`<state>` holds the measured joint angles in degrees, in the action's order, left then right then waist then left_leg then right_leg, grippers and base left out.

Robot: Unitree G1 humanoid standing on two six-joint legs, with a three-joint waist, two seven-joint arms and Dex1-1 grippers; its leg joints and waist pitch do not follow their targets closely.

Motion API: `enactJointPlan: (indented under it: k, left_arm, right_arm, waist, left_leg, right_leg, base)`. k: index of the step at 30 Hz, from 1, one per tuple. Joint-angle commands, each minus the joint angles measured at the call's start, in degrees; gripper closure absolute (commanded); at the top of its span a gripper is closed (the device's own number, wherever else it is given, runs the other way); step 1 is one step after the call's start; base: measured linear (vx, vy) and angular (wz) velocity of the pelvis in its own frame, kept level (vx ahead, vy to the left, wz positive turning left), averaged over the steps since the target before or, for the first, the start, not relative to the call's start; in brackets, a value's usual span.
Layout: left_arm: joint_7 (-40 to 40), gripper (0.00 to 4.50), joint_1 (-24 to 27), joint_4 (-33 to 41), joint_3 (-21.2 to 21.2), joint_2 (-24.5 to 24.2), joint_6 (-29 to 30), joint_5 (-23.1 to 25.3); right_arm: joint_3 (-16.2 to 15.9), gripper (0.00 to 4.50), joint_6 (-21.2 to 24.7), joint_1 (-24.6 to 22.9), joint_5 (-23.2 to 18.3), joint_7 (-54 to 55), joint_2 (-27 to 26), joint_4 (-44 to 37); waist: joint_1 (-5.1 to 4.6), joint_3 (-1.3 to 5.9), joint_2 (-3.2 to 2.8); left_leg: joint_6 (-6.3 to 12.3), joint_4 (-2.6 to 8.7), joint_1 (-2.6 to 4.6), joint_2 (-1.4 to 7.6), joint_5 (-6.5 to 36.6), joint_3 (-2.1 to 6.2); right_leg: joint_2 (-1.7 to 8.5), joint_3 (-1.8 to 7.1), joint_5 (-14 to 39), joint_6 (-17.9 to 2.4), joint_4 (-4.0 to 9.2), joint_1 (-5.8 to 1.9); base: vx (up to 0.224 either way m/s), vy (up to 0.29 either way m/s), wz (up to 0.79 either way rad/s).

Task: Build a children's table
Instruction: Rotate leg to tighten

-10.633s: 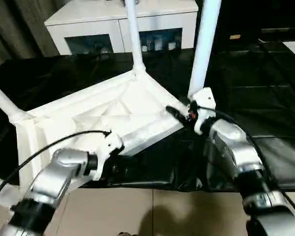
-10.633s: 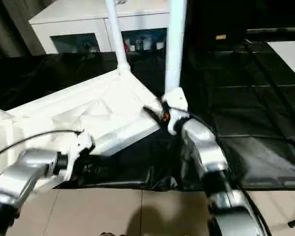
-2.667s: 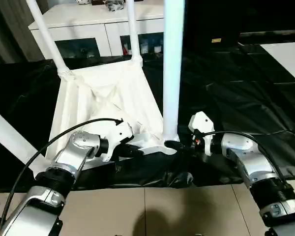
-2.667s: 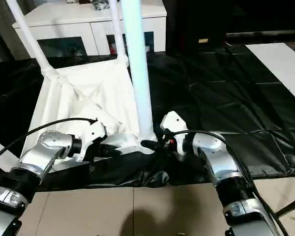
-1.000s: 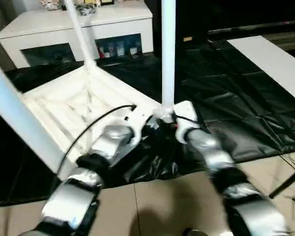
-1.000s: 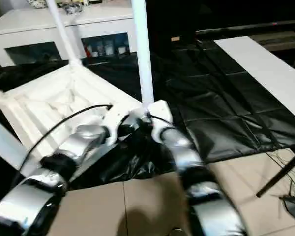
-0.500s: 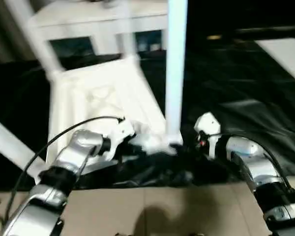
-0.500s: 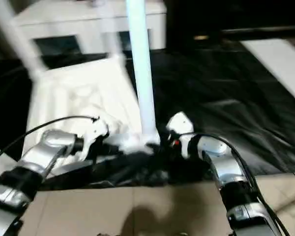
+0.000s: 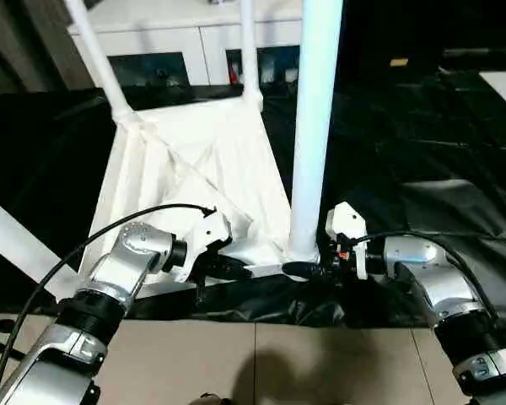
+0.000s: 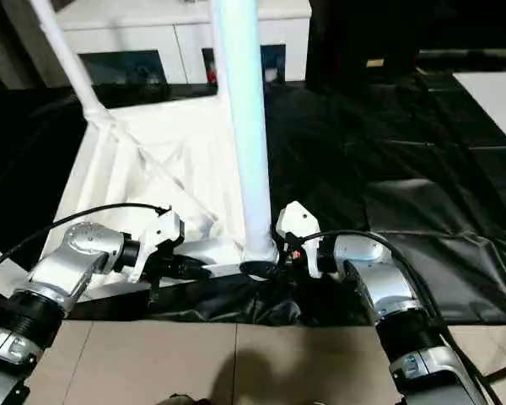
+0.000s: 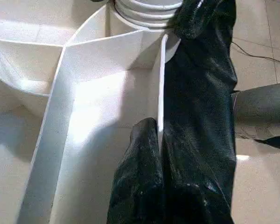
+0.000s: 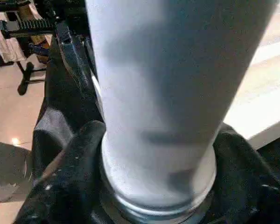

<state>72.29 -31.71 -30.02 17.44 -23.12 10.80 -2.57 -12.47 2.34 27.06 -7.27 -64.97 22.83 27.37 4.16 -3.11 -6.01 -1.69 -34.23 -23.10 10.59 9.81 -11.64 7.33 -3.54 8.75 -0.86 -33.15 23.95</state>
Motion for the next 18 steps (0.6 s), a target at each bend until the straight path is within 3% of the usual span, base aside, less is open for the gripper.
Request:
enactJointPlan:
  k: [1,4,9,11,12,14,15,18]
  left_arm:
    - [0.83,4.50,0.10,1.96,-0.57,-0.42,0.66,-1.23]
    - [0.86,4.50,0.28,2.06,-0.60,-0.50,0.76,-1.32]
    - [0.69,4.50,0.43,1.63,-0.67,-0.53,0.96,-1.30]
    - [-2.88,4.50,-0.14,-0.45,-0.94,0.52,1.13,0.04]
    - [-5.75,4.50,-0.75,-2.06,-1.31,1.32,0.77,0.95]
    - [-7.64,4.50,-1.17,-3.12,-1.56,1.84,0.48,1.53]
    - [-13.26,4.50,-2.62,-6.15,-3.33,4.30,0.80,1.59]
    - [-20.30,4.50,-4.21,-8.42,-4.43,7.40,2.90,2.37]
  right_arm:
    - [-0.43,1.71,0.64,1.45,-0.14,-0.28,-0.12,0.39]
    - [-0.28,1.78,0.70,1.56,-0.44,-0.70,-0.24,0.40]
    - [1.11,1.78,0.75,1.32,-1.35,0.69,-1.66,1.13]
    - [3.31,1.78,-0.34,2.79,0.24,9.67,-4.57,5.48]
    - [4.25,1.79,-0.03,3.44,0.83,13.94,-5.95,7.29]
    - [4.82,1.80,0.27,3.82,1.14,16.52,-6.79,8.34]
    - [6.41,1.80,1.63,4.11,0.81,22.66,-9.90,9.48]
    - [7.93,1.80,2.78,5.08,1.97,33.00,-14.13,11.17]
  waist:
    - [-0.19,4.32,1.33]
    - [-0.43,4.41,1.46]
    - [-0.59,4.65,1.13]
    - [-0.87,4.78,1.07]
    - [-1.21,4.60,1.03]
    - [-1.89,4.44,1.06]
    - [-2.13,4.42,0.94]
    - [-2.62,4.48,1.01]
  left_leg:
    - [3.21,4.63,1.88,2.21,16.35,0.94]
    - [3.51,4.53,1.74,2.12,15.53,0.94]
    - [4.72,4.17,1.54,2.02,13.04,0.95]
    - [4.51,4.11,1.60,1.92,12.49,0.95]
    - [4.02,4.25,1.28,1.81,13.04,1.06]
    - [2.44,4.45,1.51,1.68,16.12,1.15]
    - [2.08,4.41,1.71,1.68,17.08,1.04]
    - [1.26,4.57,1.46,1.50,16.99,1.33]
  right_leg:
    - [1.02,1.19,16.90,-10.74,3.12,-2.52]
    - [1.00,1.16,15.94,-10.84,3.09,-2.59]
    - [0.97,1.09,12.60,-11.86,2.69,-2.73]
    - [0.89,1.01,11.65,-12.26,2.58,-2.62]
    - [0.97,0.96,12.32,-12.16,2.60,-2.82]
    - [0.92,0.84,15.81,-11.44,2.95,-2.75]
    - [0.87,0.97,16.31,-11.25,3.10,-2.52]
    - [0.96,0.85,16.62,-10.58,3.13,-2.89]
  base:
    - [0.000,0.000,0.00]
    - [0.000,0.000,0.00]
    - [0.000,0.000,0.00]
    - [0.000,0.000,0.00]
    - [0.000,0.000,0.00]
    - [0.000,0.000,0.00]
    - [0.000,0.000,0.00]
    - [0.000,0.000,0.00]
